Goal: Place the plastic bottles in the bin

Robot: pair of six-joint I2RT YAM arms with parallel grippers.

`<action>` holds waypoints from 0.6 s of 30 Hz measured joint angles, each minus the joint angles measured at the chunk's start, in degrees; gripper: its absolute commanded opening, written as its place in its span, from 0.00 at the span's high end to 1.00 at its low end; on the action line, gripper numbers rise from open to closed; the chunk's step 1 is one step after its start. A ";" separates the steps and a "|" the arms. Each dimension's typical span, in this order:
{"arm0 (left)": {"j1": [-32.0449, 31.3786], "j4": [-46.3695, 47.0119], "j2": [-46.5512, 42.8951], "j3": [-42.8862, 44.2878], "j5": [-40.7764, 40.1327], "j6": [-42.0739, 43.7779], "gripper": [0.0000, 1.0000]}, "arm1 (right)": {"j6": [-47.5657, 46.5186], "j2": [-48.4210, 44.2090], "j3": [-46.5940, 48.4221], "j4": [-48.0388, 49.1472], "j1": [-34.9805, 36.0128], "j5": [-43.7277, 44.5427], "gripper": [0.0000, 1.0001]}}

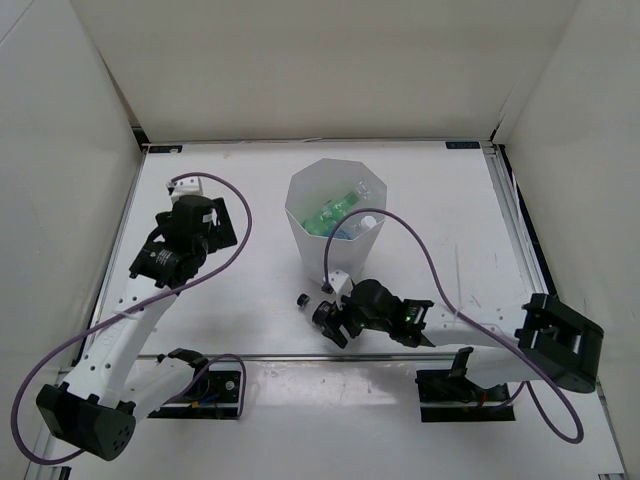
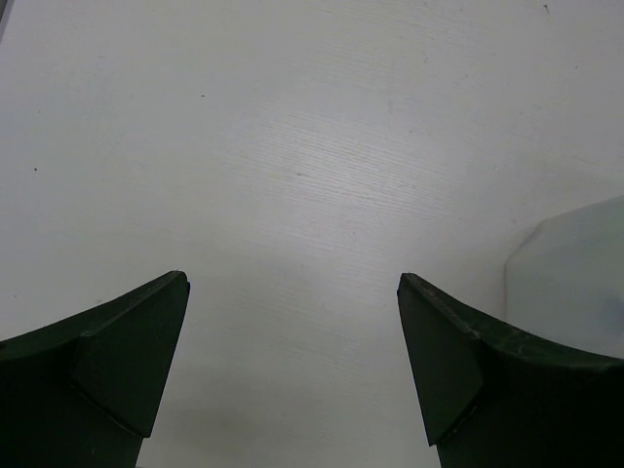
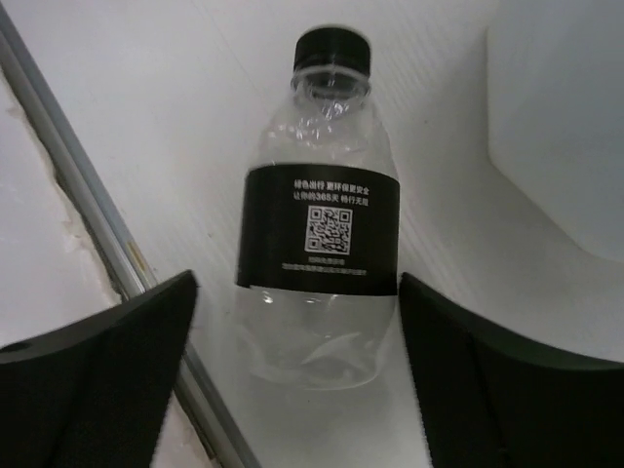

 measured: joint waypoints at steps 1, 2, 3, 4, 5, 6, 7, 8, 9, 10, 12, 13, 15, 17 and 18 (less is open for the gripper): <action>0.02 -0.22 0.00 0.00 0.22 0.00 0.00 | 0.00 1.18 0.00 0.04 0.00 -0.07 0.22; 0.02 -0.39 0.00 0.00 0.33 0.00 0.00 | 0.20 1.95 0.00 -0.02 0.00 -0.20 0.25; 0.02 -0.57 0.02 0.00 0.44 0.00 0.00 | 0.39 2.49 0.07 -0.35 0.00 -0.22 0.30; 0.11 -0.74 0.02 0.00 0.52 0.00 0.00 | 0.57 2.80 0.20 -1.16 0.00 -0.22 0.40; 0.28 -0.96 0.07 0.00 0.63 0.00 0.00 | 0.79 2.80 0.37 -1.90 0.00 -0.39 0.45; 0.37 -1.07 0.07 0.00 0.70 -0.04 0.00 | 1.07 2.49 0.76 -2.93 0.00 -0.37 0.51; 0.42 -1.09 0.09 0.00 0.70 -0.07 0.00 | 1.53 1.88 1.07 -4.28 0.00 -0.44 0.53; 0.55 -1.14 0.09 0.00 0.70 -0.15 0.00 | 1.88 0.85 1.44 -6.29 0.07 -0.48 0.56; 0.70 -1.18 0.07 0.00 0.72 -0.42 0.00 | 2.19 -0.96 1.64 -8.44 0.26 -0.20 0.58; 0.81 -1.14 0.00 -0.07 0.70 -0.81 0.00 | 2.60 -3.21 2.08 -11.21 0.50 0.09 0.60; 1.22 -0.94 -0.31 -0.35 0.66 -1.95 0.00 | 3.43 -9.01 4.57 -18.14 1.86 1.57 0.61; 1.44 -0.83 -0.59 -0.72 0.61 -2.69 0.00 | 3.63 -11.85 6.80 -21.40 2.75 2.27 0.62; 1.57 -0.72 -1.22 -1.51 0.33 -4.00 0.00 | 3.93 -15.78 13.18 -27.89 4.87 4.15 0.62; 1.73 -0.48 -2.10 -2.67 -0.04 -5.46 0.00 | 3.78 -17.42 21.97 -32.57 6.91 7.04 0.62; 1.95 -0.24 -2.62 -3.39 -0.26 -6.19 0.00 | 3.28 -17.51 27.04 -35.01 7.74 8.85 0.59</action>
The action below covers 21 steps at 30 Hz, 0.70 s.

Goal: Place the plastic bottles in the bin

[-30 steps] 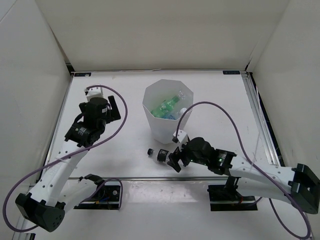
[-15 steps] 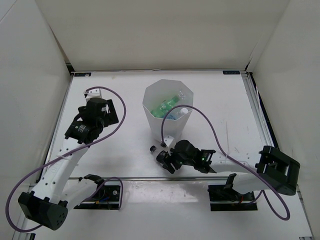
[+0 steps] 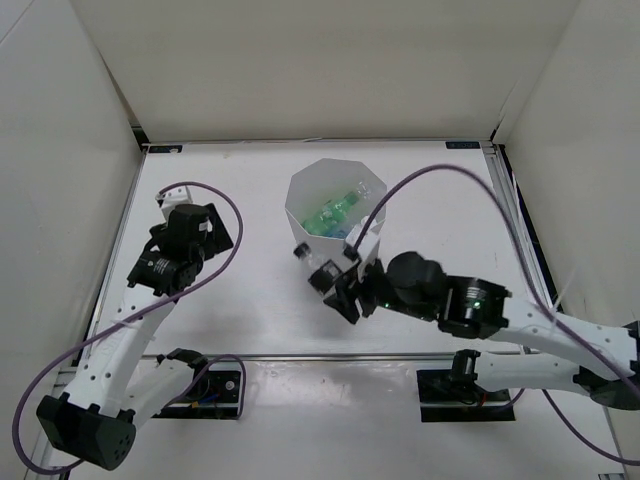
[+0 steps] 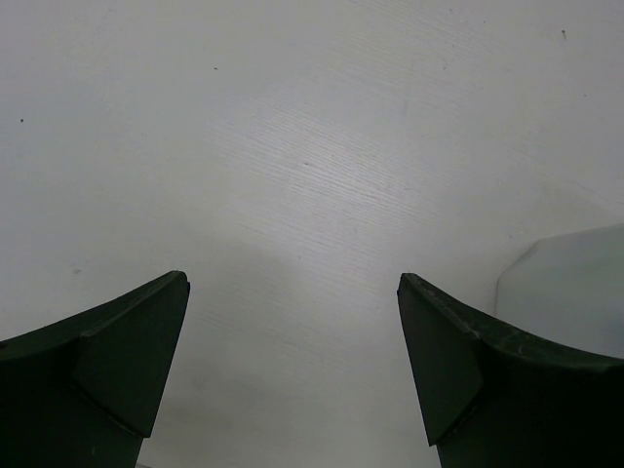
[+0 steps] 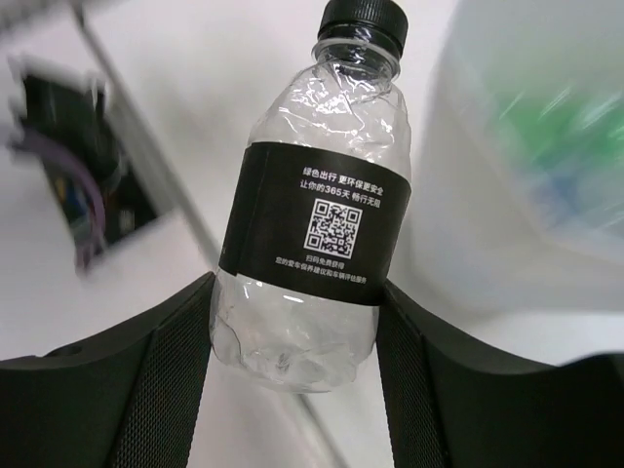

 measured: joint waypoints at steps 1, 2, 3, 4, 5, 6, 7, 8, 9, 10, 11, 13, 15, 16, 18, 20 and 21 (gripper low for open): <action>0.07 0.13 -0.48 -0.76 -0.17 -0.70 0.00 | -0.52 0.39 4.96 -1.73 0.46 2.03 0.54; 0.13 0.26 -0.92 -1.53 -0.35 -1.33 0.00 | -1.38 0.90 9.05 -2.45 0.52 4.44 0.51; 0.20 0.31 -1.22 -2.16 -0.48 -1.75 0.00 | -2.84 1.70 12.96 -2.64 0.20 7.10 0.51; 0.26 0.35 -1.33 -2.71 -0.55 -2.12 0.00 | -4.61 2.89 16.24 -3.02 -0.66 9.01 0.51; 0.28 0.46 -1.36 -3.13 -0.55 -2.45 0.00 | -6.56 4.13 19.63 -2.95 -2.03 10.84 0.51; 0.33 0.46 -1.33 -3.41 -0.55 -2.71 0.00 | -8.63 5.79 22.60 -2.86 -3.76 11.89 0.52; 0.33 0.48 -1.33 -3.58 -0.55 -2.84 0.00 | -10.71 7.65 25.18 -2.60 -5.84 12.57 0.52; 0.33 0.52 -1.33 -3.69 -0.55 -2.86 0.00 | -12.26 9.44 26.97 -2.40 -7.65 12.83 0.52; 0.33 0.55 -1.33 -3.72 -0.55 -2.84 0.00 | -13.66 11.69 28.55 -2.40 -9.55 12.92 0.44; 0.33 0.57 -1.25 -3.72 -0.55 -2.78 0.00 | -14.64 13.62 29.66 -2.40 -11.39 12.81 0.33; 0.37 0.63 -1.18 -3.72 -0.57 -2.54 0.00 | -15.28 15.96 30.34 -2.47 -13.09 12.17 0.25; 0.61 0.57 -0.66 -3.56 -0.52 -1.79 0.00 | -15.76 20.44 30.97 -3.67 -15.52 11.43 0.00; 0.72 0.59 0.20 -2.99 -0.55 -0.83 0.00 | -15.89 24.17 31.65 -5.92 -16.65 11.85 0.00; 0.74 0.57 0.52 -2.64 -0.55 -0.28 0.00 | -15.54 25.88 32.48 -7.98 -16.76 12.70 0.00; 0.85 0.63 0.79 -1.97 -0.72 0.68 0.00 | -14.27 27.50 33.83 -10.67 -16.92 14.73 0.00; 1.09 0.83 0.61 -1.62 -1.07 1.36 0.00 | -12.13 27.12 35.58 -13.55 -17.77 15.82 0.00; 1.16 0.94 0.48 -1.55 -1.42 1.64 0.00 | -11.08 26.69 37.07 -14.82 -18.88 16.11 0.00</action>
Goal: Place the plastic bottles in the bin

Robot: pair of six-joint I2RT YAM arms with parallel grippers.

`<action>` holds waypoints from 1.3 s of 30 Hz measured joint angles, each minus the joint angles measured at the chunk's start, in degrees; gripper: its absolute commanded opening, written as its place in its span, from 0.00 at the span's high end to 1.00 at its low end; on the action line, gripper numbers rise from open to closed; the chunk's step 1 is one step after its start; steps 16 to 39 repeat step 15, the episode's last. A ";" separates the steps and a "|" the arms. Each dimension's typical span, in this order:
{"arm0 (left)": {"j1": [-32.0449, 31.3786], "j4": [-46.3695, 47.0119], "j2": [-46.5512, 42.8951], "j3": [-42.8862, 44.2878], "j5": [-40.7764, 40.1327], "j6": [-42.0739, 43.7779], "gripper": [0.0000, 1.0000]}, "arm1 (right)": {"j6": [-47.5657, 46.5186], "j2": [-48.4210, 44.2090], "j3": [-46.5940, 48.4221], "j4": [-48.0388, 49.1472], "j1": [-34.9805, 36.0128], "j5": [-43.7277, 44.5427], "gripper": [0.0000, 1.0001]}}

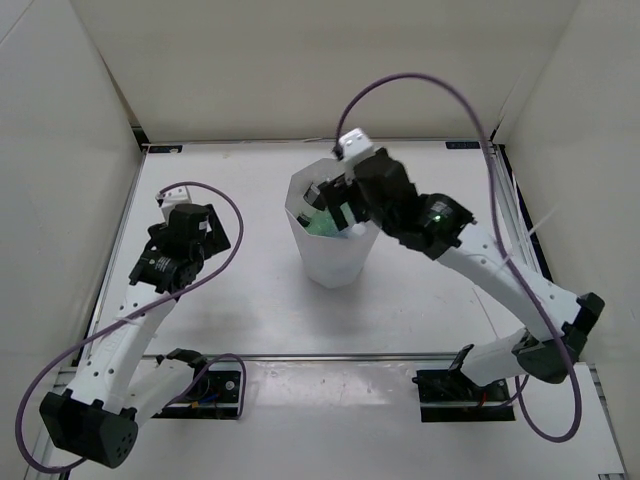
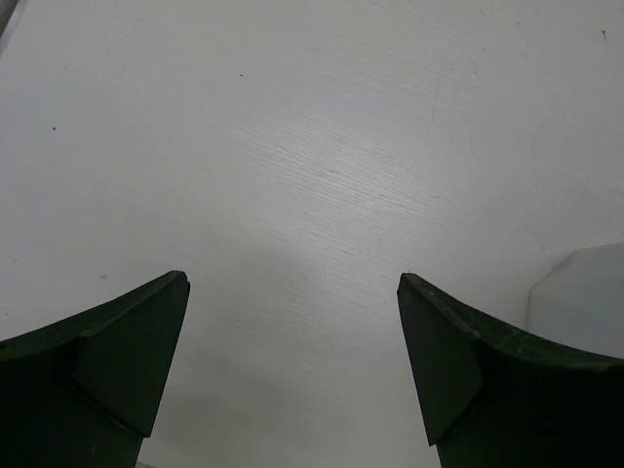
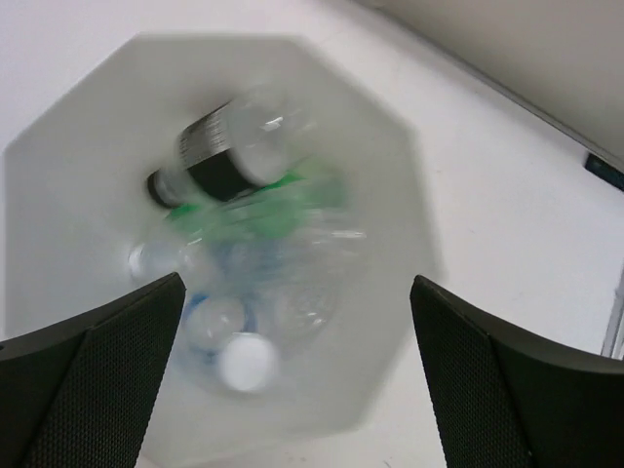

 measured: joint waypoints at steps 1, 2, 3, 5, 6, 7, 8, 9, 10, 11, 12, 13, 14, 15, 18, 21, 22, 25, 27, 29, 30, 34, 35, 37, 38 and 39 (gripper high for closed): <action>0.15 0.07 -0.24 0.00 -0.31 0.09 0.00 | 1.20 -0.59 1.38 -0.74 -1.49 0.24 0.00; 0.33 0.04 -0.48 0.00 -0.55 0.09 0.00 | 2.95 -1.11 3.32 -2.12 -3.89 0.09 0.00; 0.44 0.07 -0.81 0.00 -0.92 0.07 0.00 | 4.74 -1.42 5.97 -4.33 -6.91 -0.22 0.00; 0.68 0.07 -1.51 -0.07 -1.60 -0.02 0.00 | 8.17 -1.14 11.96 -8.50 -14.84 -2.34 0.00; 0.68 0.09 -1.86 -0.13 -1.88 -0.09 0.00 | 9.57 -0.92 14.29 -10.25 -18.93 -3.61 0.00; 0.68 0.11 -2.08 -0.24 -2.12 -0.15 0.00 | 10.82 -0.81 15.67 -11.45 -23.32 -5.75 0.00; 0.68 0.22 -2.32 -0.44 -2.45 -0.17 0.00 | 11.93 -1.07 15.93 -12.31 -27.32 -8.94 0.00; 0.72 0.22 -2.38 -0.61 -2.93 -0.20 0.00 | 13.09 -1.38 15.41 -13.18 -30.56 -11.96 0.00; 0.92 0.22 -2.36 -0.70 -3.37 -0.20 0.00 | 14.27 -1.75 14.36 -14.05 -33.75 -15.89 0.00; 1.01 0.17 -2.29 -0.70 -4.07 -0.20 0.00 | 15.15 -2.01 13.33 -15.06 -36.22 -19.61 0.00; 1.05 0.20 -2.23 -0.70 -4.92 -0.20 0.00 | 15.96 -2.05 12.35 -15.91 -38.45 -22.84 0.00; 1.18 0.20 -2.16 -0.70 -5.95 -0.20 0.00 | 16.90 -2.08 11.50 -16.52 -40.19 -25.97 0.00; 1.33 0.26 -2.12 -0.72 -7.26 -0.28 0.00 | 17.53 -2.05 10.80 -17.00 -41.64 -28.59 0.00; 1.53 0.42 -1.95 -0.85 -9.16 -0.48 0.00 | 18.21 -2.03 10.45 -17.42 -42.60 -30.42 0.00; 1.53 0.42 -1.95 -0.85 -9.16 -0.48 0.00 | 18.21 -2.03 10.45 -17.42 -42.60 -30.42 0.00; 1.53 0.42 -1.95 -0.85 -9.16 -0.48 0.00 | 18.21 -2.03 10.45 -17.42 -42.60 -30.42 0.00; 1.53 0.42 -1.95 -0.85 -9.16 -0.48 0.00 | 18.21 -2.03 10.45 -17.42 -42.60 -30.42 0.00; 1.53 0.42 -1.95 -0.85 -9.16 -0.48 0.00 | 18.21 -2.03 10.45 -17.42 -42.60 -30.42 0.00; 1.53 0.42 -1.95 -0.85 -9.16 -0.48 0.00 | 18.21 -2.03 10.45 -17.42 -42.60 -30.42 0.00; 1.53 0.42 -1.95 -0.85 -9.16 -0.48 0.00 | 18.21 -2.03 10.45 -17.42 -42.60 -30.42 0.00; 1.53 0.42 -1.95 -0.85 -9.16 -0.48 0.00 | 18.21 -2.03 10.45 -17.42 -42.60 -30.42 0.00; 1.53 0.42 -1.95 -0.85 -9.16 -0.48 0.00 | 18.21 -2.03 10.45 -17.42 -42.60 -30.42 0.00; 1.53 0.42 -1.95 -0.85 -9.16 -0.48 0.00 | 18.21 -2.03 10.45 -17.42 -42.60 -30.42 0.00; 1.53 0.42 -1.95 -0.85 -9.16 -0.48 0.00 | 18.21 -2.03 10.45 -17.42 -42.60 -30.42 0.00; 1.53 0.42 -1.95 -0.85 -9.16 -0.48 0.00 | 18.21 -2.03 10.45 -17.42 -42.60 -30.42 0.00; 1.53 0.42 -1.95 -0.85 -9.16 -0.48 0.00 | 18.21 -2.03 10.45 -17.42 -42.60 -30.42 0.00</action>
